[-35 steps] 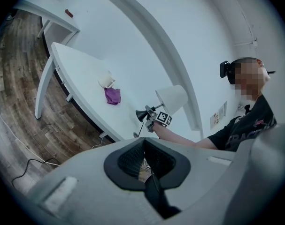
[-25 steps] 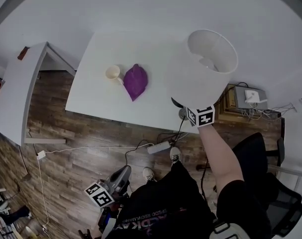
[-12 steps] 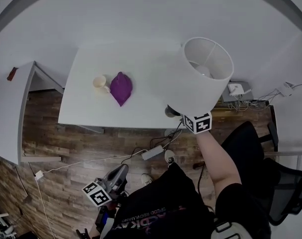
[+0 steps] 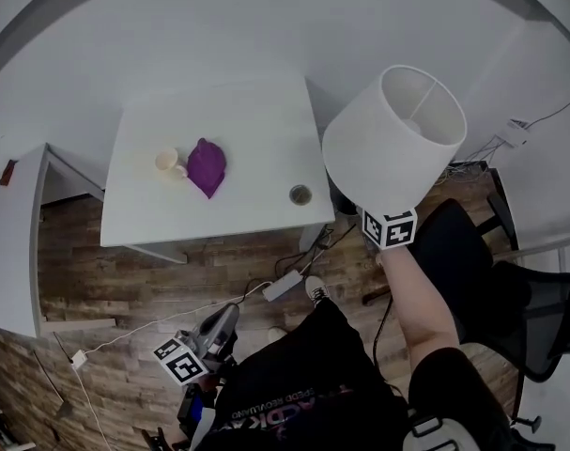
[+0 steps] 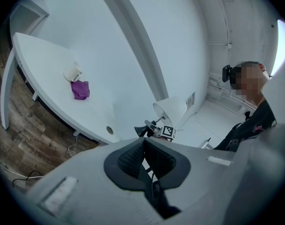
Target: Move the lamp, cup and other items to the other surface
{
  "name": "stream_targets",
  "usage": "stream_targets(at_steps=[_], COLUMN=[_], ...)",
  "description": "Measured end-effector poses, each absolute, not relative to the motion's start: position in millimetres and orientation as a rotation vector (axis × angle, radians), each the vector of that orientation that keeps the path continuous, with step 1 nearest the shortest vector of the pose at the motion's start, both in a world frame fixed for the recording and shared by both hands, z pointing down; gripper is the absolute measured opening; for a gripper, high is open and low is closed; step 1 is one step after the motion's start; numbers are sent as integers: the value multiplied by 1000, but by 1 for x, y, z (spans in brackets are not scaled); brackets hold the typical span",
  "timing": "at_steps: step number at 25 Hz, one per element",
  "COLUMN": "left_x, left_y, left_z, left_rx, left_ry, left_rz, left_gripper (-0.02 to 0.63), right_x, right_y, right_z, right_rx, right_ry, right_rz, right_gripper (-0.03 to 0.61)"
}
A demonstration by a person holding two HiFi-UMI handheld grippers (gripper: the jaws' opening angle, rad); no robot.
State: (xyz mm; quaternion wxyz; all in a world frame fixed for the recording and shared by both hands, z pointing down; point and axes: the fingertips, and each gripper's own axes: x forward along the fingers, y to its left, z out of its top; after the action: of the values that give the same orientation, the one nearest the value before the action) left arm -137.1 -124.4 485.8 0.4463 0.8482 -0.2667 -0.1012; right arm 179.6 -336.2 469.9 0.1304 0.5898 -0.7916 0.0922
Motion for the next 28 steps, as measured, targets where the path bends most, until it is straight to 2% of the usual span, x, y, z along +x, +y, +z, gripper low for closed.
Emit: stream_targets(at_steps=[19, 28], left_x=[-69, -5], left_y=[-78, -66], left_z=[485, 483], left_rx=[2158, 2168], left_ry=[-320, -226], left_rz=[-135, -84], left_gripper=[-2, -2], right_x=[319, 403], right_y=[-183, -137], right_z=[446, 431], right_rx=[2119, 2236], right_ry=[-1976, -1875], right_rz=[283, 266], right_gripper=[130, 130])
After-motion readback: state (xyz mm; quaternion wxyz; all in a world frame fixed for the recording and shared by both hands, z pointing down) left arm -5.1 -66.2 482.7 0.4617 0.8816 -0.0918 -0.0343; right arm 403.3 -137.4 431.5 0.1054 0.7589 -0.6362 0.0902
